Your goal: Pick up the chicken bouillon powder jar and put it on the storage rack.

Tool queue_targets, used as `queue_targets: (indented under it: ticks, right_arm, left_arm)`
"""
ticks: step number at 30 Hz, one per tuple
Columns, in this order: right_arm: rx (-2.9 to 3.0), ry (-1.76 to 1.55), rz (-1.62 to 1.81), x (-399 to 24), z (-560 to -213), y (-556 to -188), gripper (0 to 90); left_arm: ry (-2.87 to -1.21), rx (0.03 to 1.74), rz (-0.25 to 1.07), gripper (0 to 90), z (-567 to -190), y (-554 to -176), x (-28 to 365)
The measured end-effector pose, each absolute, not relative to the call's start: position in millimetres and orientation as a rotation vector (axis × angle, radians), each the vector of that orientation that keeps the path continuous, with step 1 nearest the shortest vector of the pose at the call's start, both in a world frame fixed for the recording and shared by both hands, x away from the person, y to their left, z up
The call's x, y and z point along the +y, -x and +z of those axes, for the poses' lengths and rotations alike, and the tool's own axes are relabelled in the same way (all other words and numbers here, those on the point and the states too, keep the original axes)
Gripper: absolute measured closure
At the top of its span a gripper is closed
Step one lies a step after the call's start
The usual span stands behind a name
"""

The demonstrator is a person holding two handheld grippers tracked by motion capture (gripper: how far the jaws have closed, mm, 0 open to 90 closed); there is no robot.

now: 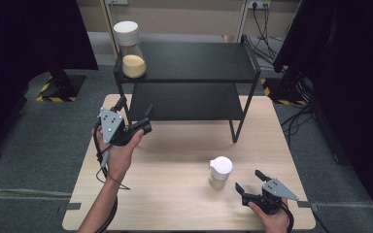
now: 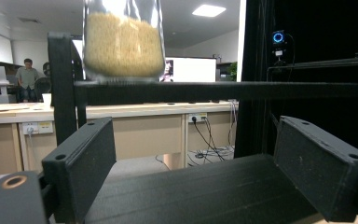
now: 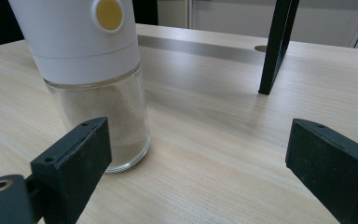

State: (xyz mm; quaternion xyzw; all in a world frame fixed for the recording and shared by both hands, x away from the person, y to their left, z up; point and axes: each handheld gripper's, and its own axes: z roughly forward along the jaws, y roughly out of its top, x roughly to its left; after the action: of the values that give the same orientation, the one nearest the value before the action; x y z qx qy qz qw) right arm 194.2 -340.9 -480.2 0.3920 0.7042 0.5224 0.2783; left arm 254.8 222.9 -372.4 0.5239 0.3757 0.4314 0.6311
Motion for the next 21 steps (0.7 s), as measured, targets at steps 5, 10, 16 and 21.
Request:
queue_targets:
  ticks: [5, 10, 16, 21]
  right_arm:
    - [1.889, -1.051, 1.401, -340.8, -480.3, -194.2, 7.1]
    - [1.888, -1.052, 1.403, -341.0, -480.4, -194.1, 7.1]
    - [1.889, -1.049, 1.402, -340.8, -480.4, -194.0, 7.1]
    - [1.888, -1.048, 1.400, -340.4, -480.5, -193.7, 7.0]
  left_arm:
    - [-1.212, 0.868, 0.963, 11.8, -388.9, -250.4, 223.7]
    - [-1.220, 0.872, 0.938, 11.7, -409.1, -246.2, 225.5]
    - [-1.230, 0.890, 0.909, 11.5, -431.2, -240.6, 226.9]
    - [-1.245, 0.908, 0.889, 11.3, -447.5, -236.6, 228.9]
